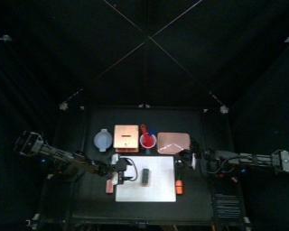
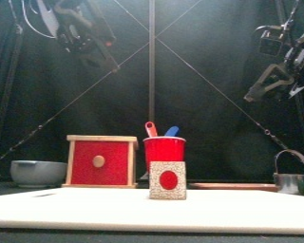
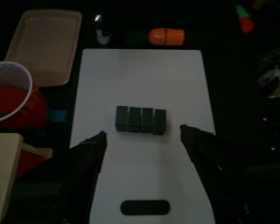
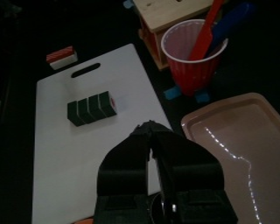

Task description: Put sushi roll onto cutting board

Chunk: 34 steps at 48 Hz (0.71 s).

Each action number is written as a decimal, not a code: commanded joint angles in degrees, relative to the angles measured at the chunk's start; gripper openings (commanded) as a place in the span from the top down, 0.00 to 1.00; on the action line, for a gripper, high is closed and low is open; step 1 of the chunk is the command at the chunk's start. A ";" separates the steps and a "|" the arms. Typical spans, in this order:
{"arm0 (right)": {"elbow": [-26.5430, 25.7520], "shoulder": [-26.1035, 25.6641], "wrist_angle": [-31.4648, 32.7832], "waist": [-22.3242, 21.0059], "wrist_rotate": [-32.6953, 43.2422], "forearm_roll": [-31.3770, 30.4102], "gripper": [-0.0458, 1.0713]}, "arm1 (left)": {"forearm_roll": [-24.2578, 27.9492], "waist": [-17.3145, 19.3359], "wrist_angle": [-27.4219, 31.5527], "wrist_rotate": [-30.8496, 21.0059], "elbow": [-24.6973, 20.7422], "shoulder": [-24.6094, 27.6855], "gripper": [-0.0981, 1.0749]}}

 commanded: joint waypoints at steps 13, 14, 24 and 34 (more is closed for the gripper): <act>-1.14 0.70 -0.35 -0.09 -0.09 1.49 0.95 | 3.16 5.62 -12.39 0.35 7.21 -8.35 0.08; -1.14 0.70 -0.26 -0.09 -0.09 1.58 0.95 | 3.16 5.80 -12.66 0.44 7.47 -8.61 0.08; -1.23 0.70 -0.26 -0.09 -0.09 2.37 0.95 | 3.16 8.00 -14.68 0.44 9.23 -9.93 0.08; -1.14 0.70 -0.18 -0.09 0.00 2.46 0.95 | 4.22 10.37 -16.70 0.62 9.76 -9.93 0.08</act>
